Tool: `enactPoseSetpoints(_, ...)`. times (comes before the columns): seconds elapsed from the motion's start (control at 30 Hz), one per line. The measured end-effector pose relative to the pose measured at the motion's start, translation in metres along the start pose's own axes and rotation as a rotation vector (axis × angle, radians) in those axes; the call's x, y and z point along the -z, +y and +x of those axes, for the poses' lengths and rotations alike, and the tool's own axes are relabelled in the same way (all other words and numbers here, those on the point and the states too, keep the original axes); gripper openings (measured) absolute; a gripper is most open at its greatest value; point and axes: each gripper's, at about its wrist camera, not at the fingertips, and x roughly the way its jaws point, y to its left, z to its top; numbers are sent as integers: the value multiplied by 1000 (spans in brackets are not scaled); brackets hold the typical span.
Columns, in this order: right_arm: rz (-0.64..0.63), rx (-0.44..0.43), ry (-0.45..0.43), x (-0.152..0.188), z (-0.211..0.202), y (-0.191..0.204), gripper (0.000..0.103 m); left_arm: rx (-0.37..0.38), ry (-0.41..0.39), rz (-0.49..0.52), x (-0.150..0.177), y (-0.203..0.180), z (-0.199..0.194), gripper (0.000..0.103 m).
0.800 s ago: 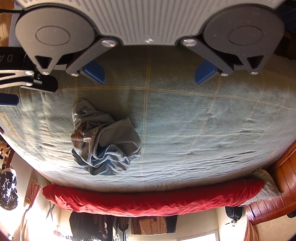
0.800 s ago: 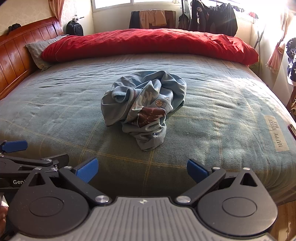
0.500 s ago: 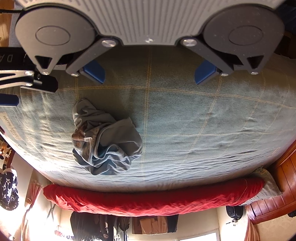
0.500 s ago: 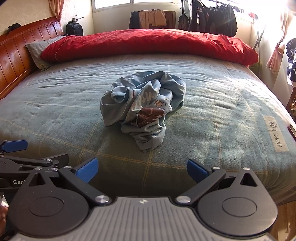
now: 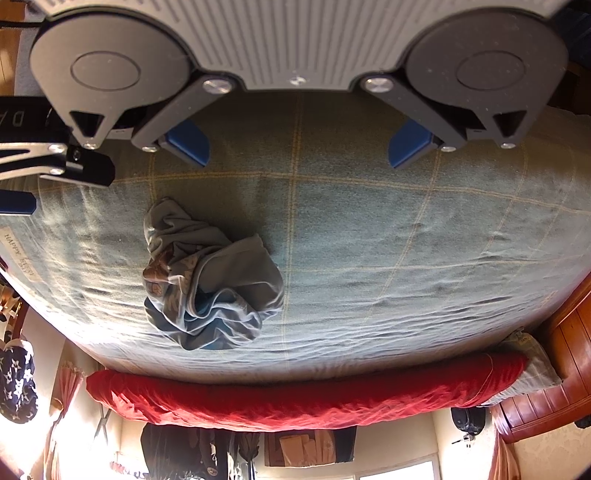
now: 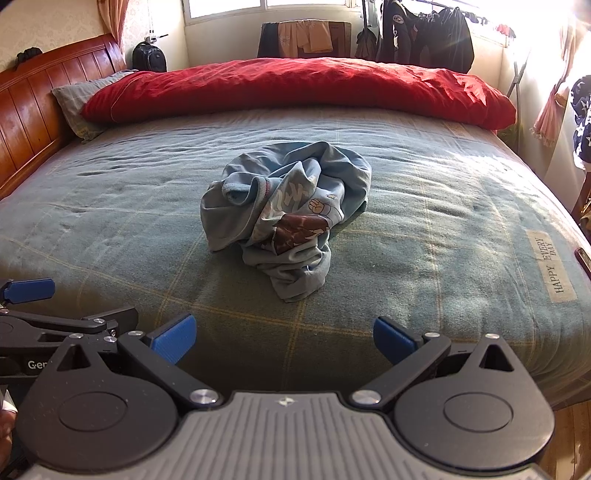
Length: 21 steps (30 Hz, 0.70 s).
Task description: Fold clothes
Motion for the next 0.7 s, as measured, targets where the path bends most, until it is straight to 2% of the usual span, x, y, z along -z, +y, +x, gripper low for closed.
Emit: enactPoseSetpoints(0.7, 2, -1, -5, 0, -2, 1, 103, -1, -5, 1, -1, 0, -3, 102)
